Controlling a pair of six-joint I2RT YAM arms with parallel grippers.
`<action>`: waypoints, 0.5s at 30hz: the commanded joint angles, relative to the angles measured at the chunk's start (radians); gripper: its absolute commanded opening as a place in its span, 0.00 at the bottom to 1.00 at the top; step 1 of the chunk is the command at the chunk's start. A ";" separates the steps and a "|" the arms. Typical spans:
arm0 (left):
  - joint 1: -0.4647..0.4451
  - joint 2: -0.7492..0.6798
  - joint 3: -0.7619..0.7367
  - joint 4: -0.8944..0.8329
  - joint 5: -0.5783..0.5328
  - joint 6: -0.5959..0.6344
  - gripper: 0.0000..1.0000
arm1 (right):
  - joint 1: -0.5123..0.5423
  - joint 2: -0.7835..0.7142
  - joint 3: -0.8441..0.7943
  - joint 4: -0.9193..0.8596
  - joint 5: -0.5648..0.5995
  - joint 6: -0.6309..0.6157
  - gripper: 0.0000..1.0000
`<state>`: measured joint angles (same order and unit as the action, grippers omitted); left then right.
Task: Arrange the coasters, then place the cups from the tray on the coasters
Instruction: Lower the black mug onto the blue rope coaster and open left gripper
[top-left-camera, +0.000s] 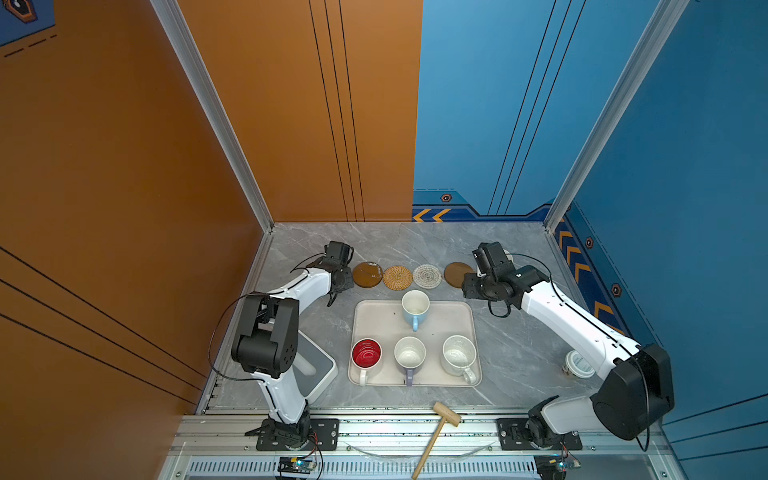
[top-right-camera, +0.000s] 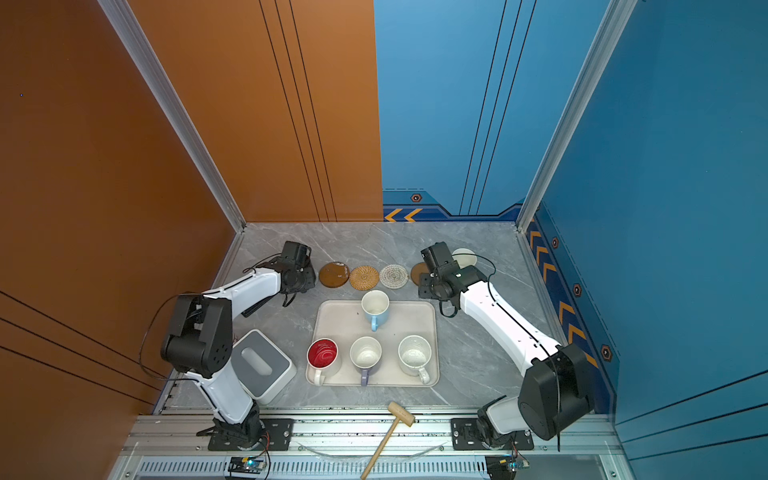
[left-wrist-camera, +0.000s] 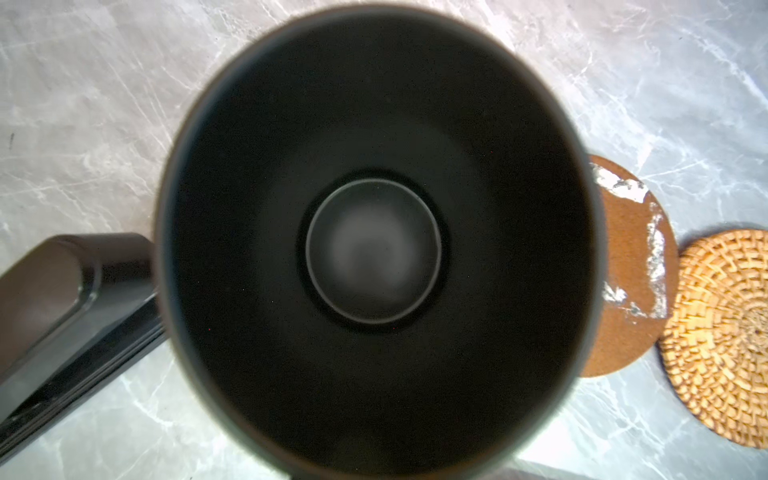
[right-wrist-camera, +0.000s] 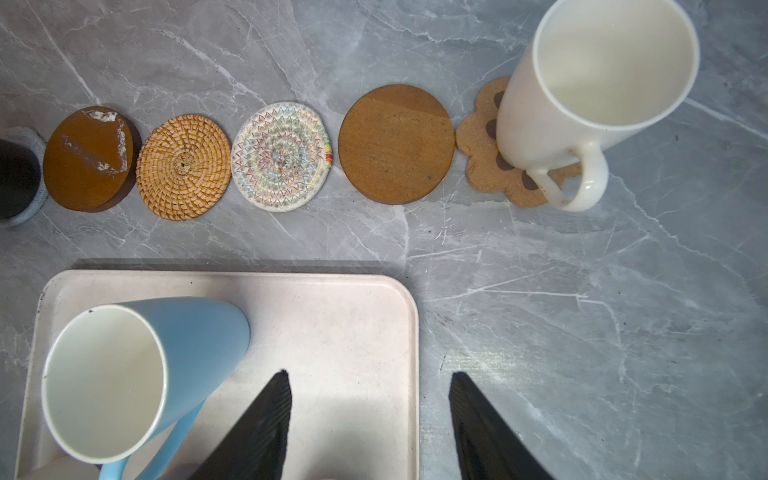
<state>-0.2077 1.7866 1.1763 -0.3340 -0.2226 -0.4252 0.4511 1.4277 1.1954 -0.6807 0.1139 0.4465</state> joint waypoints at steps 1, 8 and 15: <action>0.013 0.016 0.016 0.021 -0.028 -0.001 0.33 | 0.008 -0.009 -0.017 -0.031 0.020 0.011 0.60; 0.012 0.004 0.020 0.003 -0.029 0.000 0.58 | 0.011 -0.012 -0.016 -0.031 0.018 0.011 0.60; 0.011 -0.045 0.014 -0.019 -0.023 -0.007 0.61 | 0.012 -0.020 -0.008 -0.035 0.022 0.012 0.60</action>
<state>-0.2031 1.7878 1.1767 -0.3241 -0.2356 -0.4267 0.4549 1.4277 1.1954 -0.6807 0.1139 0.4465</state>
